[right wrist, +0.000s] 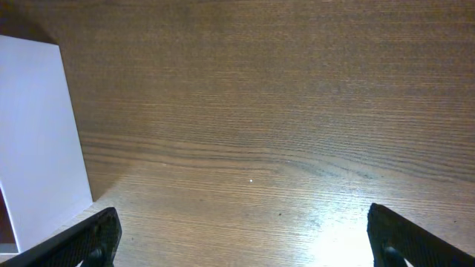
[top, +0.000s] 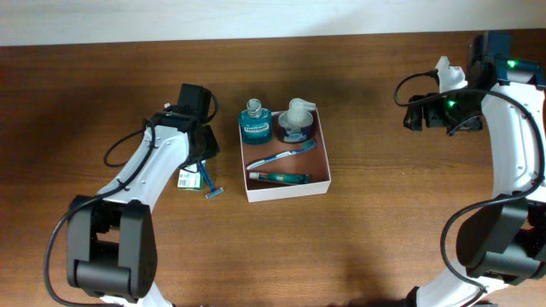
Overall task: Pack container
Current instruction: 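Close the left gripper on the razor handle, then lift the razor with the left gripper toward the box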
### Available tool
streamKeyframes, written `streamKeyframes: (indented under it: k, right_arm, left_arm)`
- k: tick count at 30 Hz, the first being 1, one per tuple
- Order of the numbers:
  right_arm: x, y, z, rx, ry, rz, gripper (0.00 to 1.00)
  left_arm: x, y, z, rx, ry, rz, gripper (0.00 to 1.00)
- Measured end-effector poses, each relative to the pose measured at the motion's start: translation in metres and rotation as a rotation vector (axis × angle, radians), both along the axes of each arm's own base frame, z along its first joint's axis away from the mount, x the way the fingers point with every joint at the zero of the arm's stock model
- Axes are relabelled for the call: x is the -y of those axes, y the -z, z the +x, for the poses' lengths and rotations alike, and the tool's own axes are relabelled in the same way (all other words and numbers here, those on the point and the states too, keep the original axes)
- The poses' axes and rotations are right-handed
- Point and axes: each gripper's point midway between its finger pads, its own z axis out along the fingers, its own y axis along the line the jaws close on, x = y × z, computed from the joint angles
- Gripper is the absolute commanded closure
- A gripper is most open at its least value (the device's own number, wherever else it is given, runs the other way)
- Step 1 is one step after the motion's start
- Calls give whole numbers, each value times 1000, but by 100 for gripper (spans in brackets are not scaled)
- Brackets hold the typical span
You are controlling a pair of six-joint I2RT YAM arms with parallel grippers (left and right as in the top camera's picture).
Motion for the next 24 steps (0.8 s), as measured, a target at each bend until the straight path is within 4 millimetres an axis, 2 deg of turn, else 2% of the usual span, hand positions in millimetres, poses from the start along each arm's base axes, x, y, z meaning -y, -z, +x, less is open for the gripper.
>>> streamKeyframes:
  k: [15,22,23,24]
  right_arm:
    - [0,0,0,0,0,0,2]
    - [0,0,0,0,1,0,1]
    - [0,0,0,0,1,0,2]
    - [0,0,0,0,0,0,2]
  left_arm:
    - [1,1,3,8,0,-2,60]
    - [0,27,-1,-58,0,12,60]
    - [0,30,-2,-66,0,14,62]
    - [-1,33,-3,-74,0,16,69]
